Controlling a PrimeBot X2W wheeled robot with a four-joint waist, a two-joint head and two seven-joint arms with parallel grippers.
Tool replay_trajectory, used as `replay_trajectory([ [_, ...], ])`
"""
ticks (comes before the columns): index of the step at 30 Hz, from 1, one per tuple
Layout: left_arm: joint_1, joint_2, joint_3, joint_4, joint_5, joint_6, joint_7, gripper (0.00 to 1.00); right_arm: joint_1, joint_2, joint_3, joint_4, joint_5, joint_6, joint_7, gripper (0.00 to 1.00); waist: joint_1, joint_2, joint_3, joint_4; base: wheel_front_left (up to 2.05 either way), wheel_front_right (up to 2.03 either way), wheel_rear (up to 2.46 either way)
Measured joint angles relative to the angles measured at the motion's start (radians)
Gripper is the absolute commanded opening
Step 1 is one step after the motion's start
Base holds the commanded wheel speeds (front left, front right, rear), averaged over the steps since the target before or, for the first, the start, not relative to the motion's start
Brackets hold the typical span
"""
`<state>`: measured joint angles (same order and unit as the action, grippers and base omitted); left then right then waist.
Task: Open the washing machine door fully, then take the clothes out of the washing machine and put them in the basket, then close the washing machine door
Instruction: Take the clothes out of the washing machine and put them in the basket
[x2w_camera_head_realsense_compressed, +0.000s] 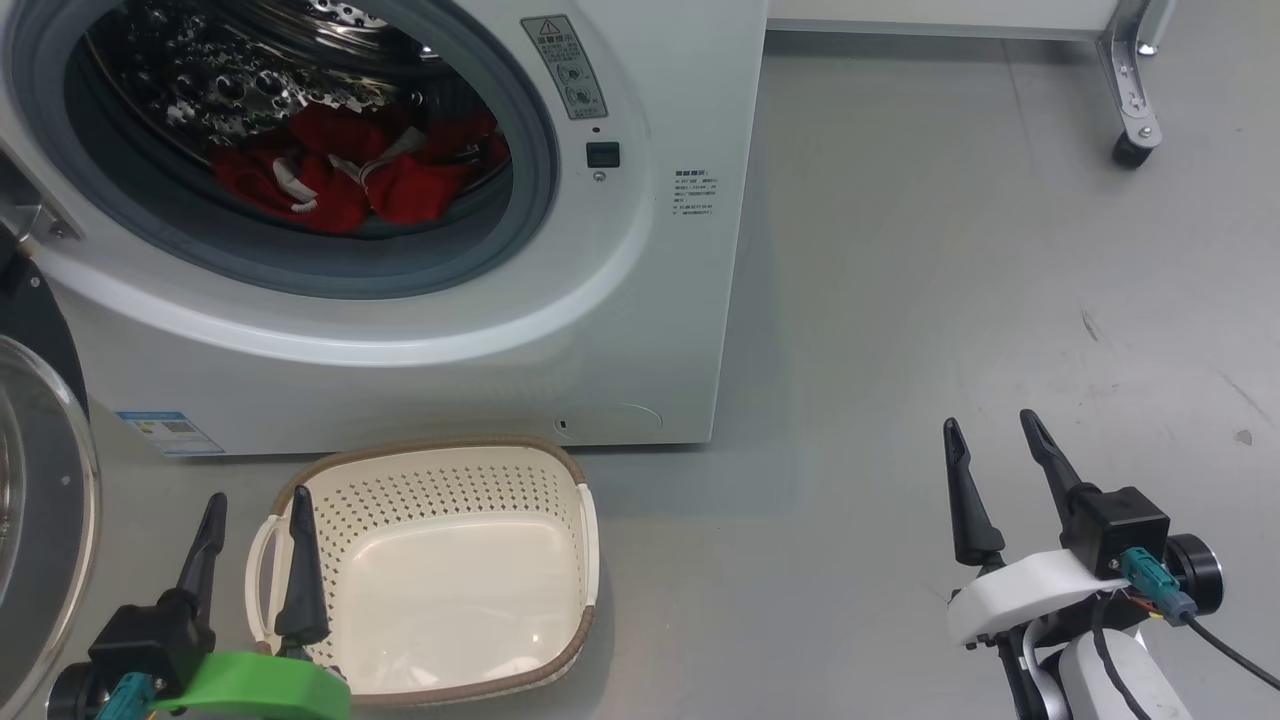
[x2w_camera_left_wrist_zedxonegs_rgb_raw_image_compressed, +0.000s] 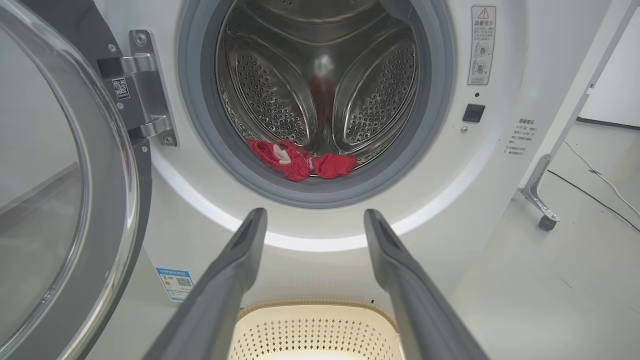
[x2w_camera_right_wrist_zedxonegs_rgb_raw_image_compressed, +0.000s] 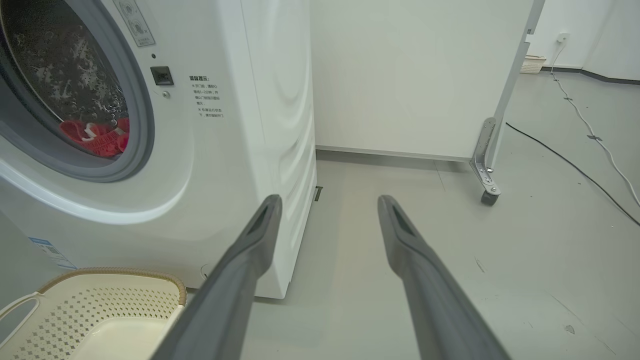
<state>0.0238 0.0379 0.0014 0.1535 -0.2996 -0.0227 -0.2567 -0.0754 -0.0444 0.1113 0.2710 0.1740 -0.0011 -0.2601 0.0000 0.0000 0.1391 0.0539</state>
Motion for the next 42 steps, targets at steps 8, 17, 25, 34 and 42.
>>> replay_trajectory([
  [8,0.000,0.000,-0.014,0.017,-0.019,0.000,0.000,1.00,-0.004,0.000,-0.003,-0.001,0.001,0.000,0.000,1.00,0.0000,0.0000,0.041,-0.006,0.00,0.00,0.00],
  [17,-0.005,0.000,-0.040,0.043,-0.048,-0.009,0.000,1.00,-0.022,0.000,-0.006,-0.004,0.001,0.000,0.000,1.00,0.0000,0.0000,0.102,-0.013,0.00,0.00,0.00],
  [25,-0.096,0.000,-0.069,0.051,-0.049,-0.019,0.000,1.00,-0.043,0.000,-0.003,-0.014,0.003,0.000,0.000,1.00,0.0000,0.0000,0.171,-0.023,0.00,0.00,0.00],
  [34,-0.241,0.000,-0.076,0.081,-0.055,-0.028,0.000,1.00,-0.091,-0.001,-0.007,-0.036,0.003,0.003,0.000,1.00,0.0000,0.0000,0.271,-0.037,0.00,0.00,0.00],
  [42,-0.432,0.013,-0.084,0.122,-0.042,-0.044,0.013,1.00,-0.136,-0.001,0.018,-0.039,0.018,0.009,0.000,1.00,0.0000,0.0000,0.351,-0.047,0.00,0.00,0.00],
])
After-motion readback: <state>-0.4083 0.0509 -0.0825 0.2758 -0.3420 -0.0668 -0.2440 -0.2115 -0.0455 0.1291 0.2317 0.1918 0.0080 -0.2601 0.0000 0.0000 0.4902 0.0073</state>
